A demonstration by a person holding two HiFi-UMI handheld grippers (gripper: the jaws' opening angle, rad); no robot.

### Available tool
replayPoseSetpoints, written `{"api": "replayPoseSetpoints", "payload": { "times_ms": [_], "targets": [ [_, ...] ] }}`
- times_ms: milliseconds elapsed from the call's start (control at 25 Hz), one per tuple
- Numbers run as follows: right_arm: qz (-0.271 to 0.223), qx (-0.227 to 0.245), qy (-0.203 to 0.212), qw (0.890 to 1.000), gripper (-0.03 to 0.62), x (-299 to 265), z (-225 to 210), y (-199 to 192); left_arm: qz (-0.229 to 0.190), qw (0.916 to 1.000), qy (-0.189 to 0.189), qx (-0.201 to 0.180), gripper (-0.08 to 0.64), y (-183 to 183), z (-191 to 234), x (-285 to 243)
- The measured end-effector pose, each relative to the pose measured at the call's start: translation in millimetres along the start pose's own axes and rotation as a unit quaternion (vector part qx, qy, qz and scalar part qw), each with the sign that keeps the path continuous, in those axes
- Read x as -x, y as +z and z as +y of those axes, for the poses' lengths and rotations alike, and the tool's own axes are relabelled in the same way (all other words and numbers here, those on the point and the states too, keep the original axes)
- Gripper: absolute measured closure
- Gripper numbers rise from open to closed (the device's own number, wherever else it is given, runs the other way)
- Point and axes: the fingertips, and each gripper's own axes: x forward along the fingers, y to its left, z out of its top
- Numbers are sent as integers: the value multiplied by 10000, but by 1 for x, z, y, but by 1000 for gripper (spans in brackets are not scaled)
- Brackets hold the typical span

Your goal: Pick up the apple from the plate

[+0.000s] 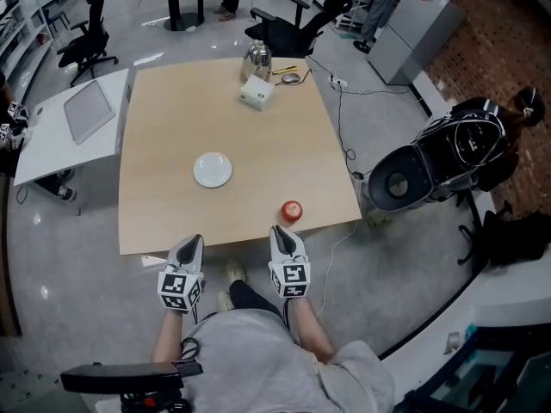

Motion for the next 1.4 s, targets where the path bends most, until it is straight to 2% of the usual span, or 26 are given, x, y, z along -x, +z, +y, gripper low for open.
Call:
{"api": "replayPoseSetpoints", "payload": {
  "times_ms": [560,1400],
  "targets": [
    [-188,77,-24,9998,584,15,15,12,-190,9998,-99,4,540,8,-1,2],
    [-208,112,71,9997,586,14,28,21,-322,9994,-118,-19,540,17,6,4]
  ]
}}
